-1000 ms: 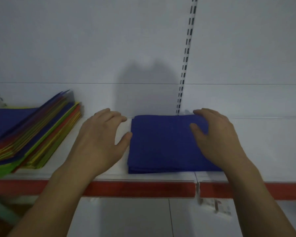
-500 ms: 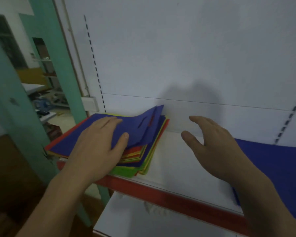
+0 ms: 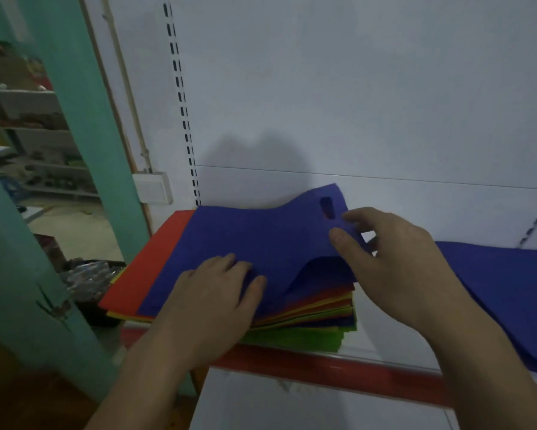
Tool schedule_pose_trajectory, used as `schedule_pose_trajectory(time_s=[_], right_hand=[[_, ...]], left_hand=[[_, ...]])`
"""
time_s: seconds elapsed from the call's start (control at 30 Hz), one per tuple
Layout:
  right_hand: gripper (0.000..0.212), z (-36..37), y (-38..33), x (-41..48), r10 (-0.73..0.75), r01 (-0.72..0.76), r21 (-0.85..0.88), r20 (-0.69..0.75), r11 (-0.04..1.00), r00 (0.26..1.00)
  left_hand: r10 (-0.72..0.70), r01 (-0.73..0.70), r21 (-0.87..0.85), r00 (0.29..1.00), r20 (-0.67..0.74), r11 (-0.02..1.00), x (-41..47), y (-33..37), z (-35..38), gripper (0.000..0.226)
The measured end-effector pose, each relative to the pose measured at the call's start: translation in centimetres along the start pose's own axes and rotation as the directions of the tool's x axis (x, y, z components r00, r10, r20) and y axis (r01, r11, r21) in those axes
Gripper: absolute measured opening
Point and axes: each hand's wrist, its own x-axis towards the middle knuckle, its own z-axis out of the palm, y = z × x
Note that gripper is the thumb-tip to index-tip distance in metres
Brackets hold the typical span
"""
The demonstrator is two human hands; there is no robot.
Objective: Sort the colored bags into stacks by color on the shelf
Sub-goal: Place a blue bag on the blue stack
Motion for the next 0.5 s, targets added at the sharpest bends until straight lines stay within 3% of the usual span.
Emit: schedule_pose_trajectory(time_s=[0.17,0.3,0.4,0.5], right_hand=[[0.043,0.2,-0.1,-0.1,0.056,-0.054,0.079,-0.028,0.995,0.998],[0.040,0.5,0.1,0.0,0.116,-0.091,0.215,-0.107,0.972,0.988],[0.049,0.8,0.1,0.1,0.179,-0.151,0.260,-0.087,0.954,0.980],[0.040,0.9,0.3,0.0,0.194,-0.168,0.224,-0.098,0.960,0.976]], left_hand=[[0.057,-0.049,-0.145,0.997,0.057,0.988,-0.2,-1.9,-0.4,0.068],[0.008,-0.009,-0.058,1.000,-0.025,0.998,-0.4,-4.4,-0.9,0.086],[0.051,-0.051,-0.079,0.999,0.006,0.996,-0.3,-3.7,-0.6,0.087],[0.094,-0.092,-0.094,0.995,0.025,0.991,-0.2,-3.0,-0.1,0.079]])
